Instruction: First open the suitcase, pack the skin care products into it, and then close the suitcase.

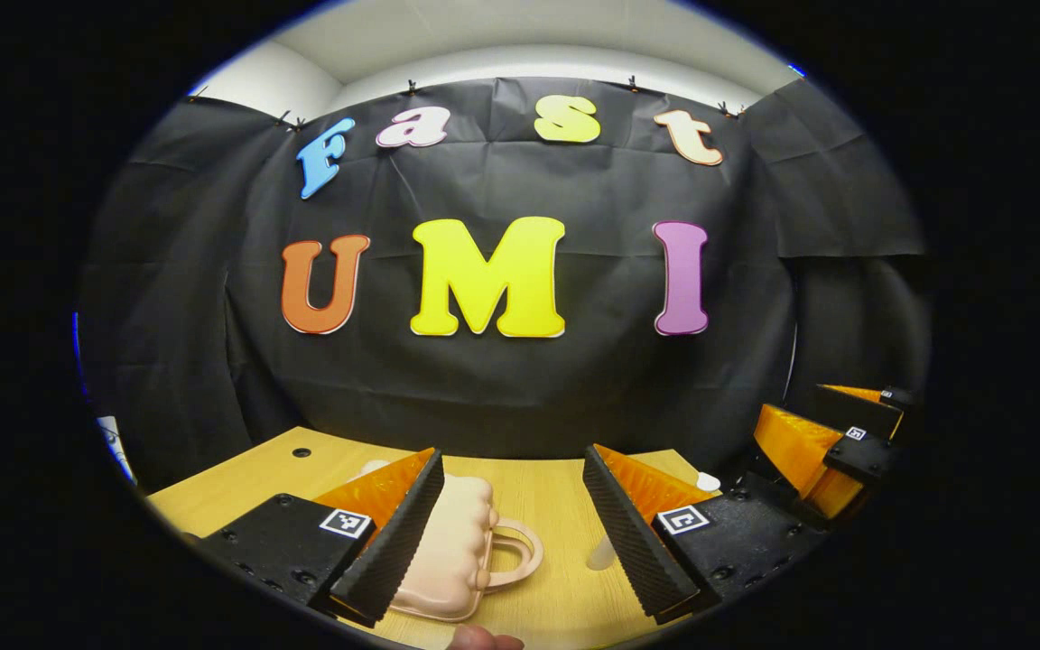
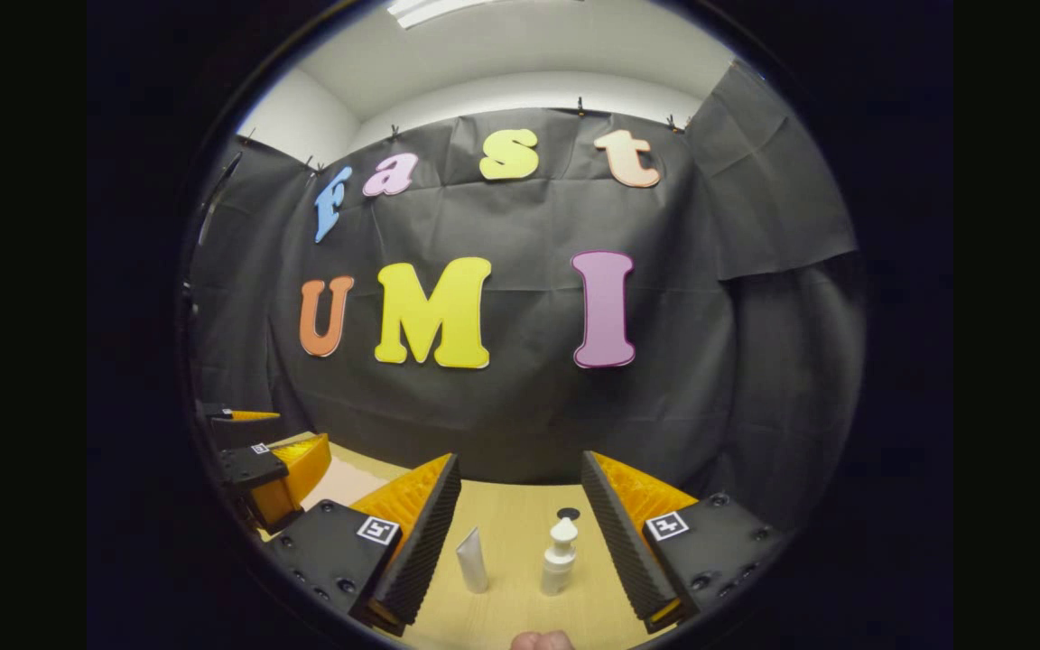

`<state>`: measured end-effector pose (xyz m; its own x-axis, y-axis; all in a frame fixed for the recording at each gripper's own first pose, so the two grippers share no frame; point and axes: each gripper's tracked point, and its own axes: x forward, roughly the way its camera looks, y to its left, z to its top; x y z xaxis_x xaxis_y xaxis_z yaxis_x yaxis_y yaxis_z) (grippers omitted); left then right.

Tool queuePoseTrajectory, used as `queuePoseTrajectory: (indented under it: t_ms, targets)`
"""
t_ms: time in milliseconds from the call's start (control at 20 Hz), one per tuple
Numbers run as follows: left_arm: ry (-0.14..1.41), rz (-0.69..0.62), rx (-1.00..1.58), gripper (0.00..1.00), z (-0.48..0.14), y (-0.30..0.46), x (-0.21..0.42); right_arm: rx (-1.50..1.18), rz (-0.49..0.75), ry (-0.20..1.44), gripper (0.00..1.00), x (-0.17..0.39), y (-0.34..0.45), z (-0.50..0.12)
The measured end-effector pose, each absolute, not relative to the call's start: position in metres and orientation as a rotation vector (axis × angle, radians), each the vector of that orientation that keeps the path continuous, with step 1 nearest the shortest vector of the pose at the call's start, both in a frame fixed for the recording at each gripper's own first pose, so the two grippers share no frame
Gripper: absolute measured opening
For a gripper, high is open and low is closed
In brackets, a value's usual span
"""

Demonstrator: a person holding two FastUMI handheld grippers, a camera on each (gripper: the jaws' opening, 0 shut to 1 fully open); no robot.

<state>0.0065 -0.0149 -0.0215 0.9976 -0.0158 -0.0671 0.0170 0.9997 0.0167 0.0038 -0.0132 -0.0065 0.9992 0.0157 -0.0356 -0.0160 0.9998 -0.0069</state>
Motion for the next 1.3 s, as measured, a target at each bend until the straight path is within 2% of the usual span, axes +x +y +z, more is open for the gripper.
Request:
queuePoseTrajectory:
  t_ms: [150,200,250,500,800,1000,1150,1200,1250,1300]
  targets:
    - [0.129,-0.05,0.133,0.99,-0.048,-0.012,0.012,-0.017,-0.009,0.052,0.79,-0.001,-0.027,-0.016]
    - [0.146,-0.063,0.182,0.99,-0.056,-0.013,0.015,-0.026,-0.022,0.063,0.82,-0.002,-0.035,-0.019]
    - [0.163,-0.077,0.241,0.99,-0.066,-0.013,0.02,-0.029,-0.037,0.073,0.8,-0.003,-0.044,-0.024]
    - [0.286,-0.24,0.569,0.99,-0.14,-0.039,0.038,-0.065,-0.112,0.113,0.8,-0.011,-0.09,-0.044]
    - [0.472,-0.205,0.767,0.96,-0.209,-0.02,0.062,-0.072,-0.16,0.152,0.8,-0.017,-0.124,-0.06]
    - [0.513,-0.228,0.884,0.81,-0.235,-0.025,0.071,-0.063,-0.194,0.19,0.79,-0.021,-0.146,-0.072]
    - [0.572,-0.226,0.896,0.58,-0.249,-0.017,0.074,-0.064,-0.246,0.19,0.8,-0.028,-0.163,-0.074]
    - [0.583,-0.227,0.896,0.53,-0.253,-0.016,0.076,-0.063,-0.257,0.195,0.8,-0.031,-0.165,-0.076]
    - [0.591,-0.235,0.89,0.41,-0.255,-0.016,0.076,-0.061,-0.265,0.205,0.78,-0.034,-0.167,-0.08]
    - [0.597,-0.236,0.888,0.36,-0.255,-0.018,0.076,-0.06,-0.27,0.212,0.8,-0.036,-0.167,-0.083]
